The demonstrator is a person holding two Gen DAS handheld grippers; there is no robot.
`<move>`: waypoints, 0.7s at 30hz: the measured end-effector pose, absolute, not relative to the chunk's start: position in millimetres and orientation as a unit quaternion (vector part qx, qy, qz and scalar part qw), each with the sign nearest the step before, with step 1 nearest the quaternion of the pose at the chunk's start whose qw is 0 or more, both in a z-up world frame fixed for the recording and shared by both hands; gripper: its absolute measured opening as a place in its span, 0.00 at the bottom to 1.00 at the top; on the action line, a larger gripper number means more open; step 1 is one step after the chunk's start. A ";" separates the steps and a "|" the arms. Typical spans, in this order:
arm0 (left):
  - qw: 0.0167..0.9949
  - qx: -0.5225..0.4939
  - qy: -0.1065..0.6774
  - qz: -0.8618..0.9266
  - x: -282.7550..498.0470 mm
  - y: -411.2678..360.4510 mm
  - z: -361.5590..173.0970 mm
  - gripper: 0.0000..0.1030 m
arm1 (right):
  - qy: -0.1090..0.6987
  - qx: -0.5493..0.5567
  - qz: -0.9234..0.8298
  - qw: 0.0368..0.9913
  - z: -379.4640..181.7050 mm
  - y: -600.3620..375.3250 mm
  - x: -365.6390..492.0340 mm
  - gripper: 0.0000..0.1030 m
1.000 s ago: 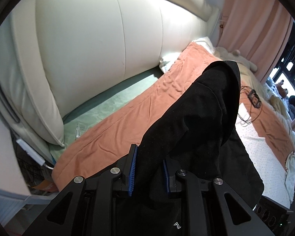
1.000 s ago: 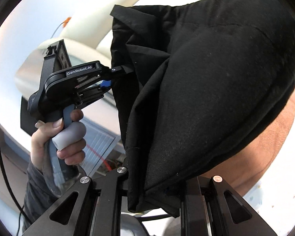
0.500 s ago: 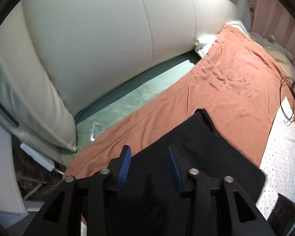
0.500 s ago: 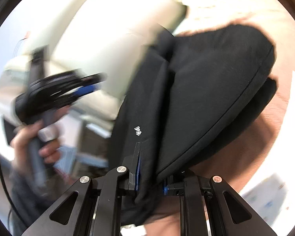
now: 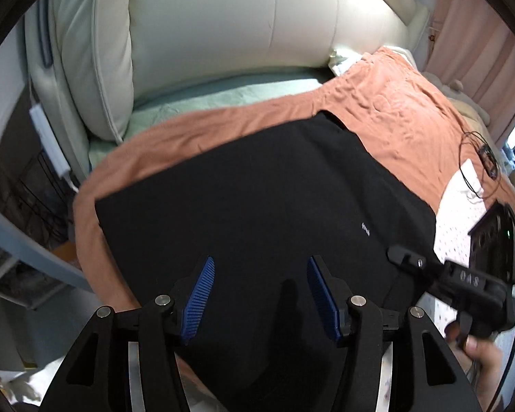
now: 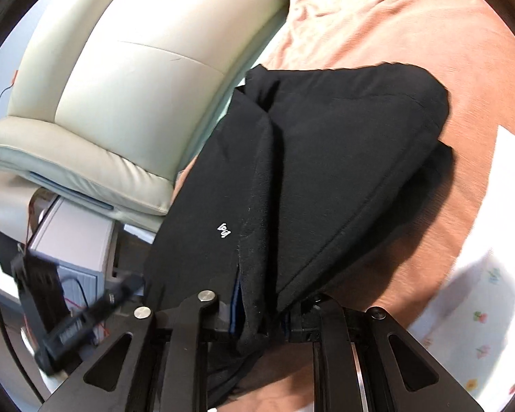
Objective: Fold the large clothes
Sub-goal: 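Lower the black bundle onto the orange blanket and open both tools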
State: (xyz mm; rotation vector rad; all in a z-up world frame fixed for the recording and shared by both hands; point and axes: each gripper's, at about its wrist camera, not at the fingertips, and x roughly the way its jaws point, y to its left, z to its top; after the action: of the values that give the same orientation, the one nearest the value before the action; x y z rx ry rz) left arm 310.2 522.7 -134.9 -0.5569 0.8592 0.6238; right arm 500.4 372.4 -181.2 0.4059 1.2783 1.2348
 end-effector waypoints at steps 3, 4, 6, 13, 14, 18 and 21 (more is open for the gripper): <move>0.831 -0.253 0.400 0.291 302.3 507.3 -143.7 0.56 | 0.552 0.169 0.523 0.627 -182.2 374.6 504.9 0.16; 0.834 -0.250 0.397 0.290 300.4 503.1 -144.7 0.56 | 0.556 0.173 0.517 0.628 -182.5 370.5 505.7 0.16; 0.837 -0.247 0.393 0.291 297.0 497.2 -148.1 0.56 | 0.559 0.172 0.506 0.634 -185.1 380.6 517.2 0.16; 0.832 -0.222 0.408 0.302 301.1 481.6 -168.6 0.58 | 0.559 0.138 0.471 0.668 -188.1 387.5 525.7 0.17; 0.833 -0.214 0.410 0.304 300.9 477.7 -170.1 0.61 | 0.557 0.119 0.462 0.680 -186.4 386.7 523.8 0.17; 0.831 -0.215 0.412 0.306 297.7 466.9 -168.3 0.64 | 0.547 0.072 0.430 0.715 -175.9 379.3 518.5 0.35; 0.835 -0.213 0.400 0.312 293.2 460.9 -160.1 0.64 | 0.531 0.044 0.428 0.730 -156.8 371.1 515.5 0.35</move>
State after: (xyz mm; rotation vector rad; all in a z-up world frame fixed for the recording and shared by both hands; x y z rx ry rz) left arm 293.2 460.9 -160.1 -0.4521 0.8474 0.6600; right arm 515.5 371.1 -156.8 0.0965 1.1688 0.9415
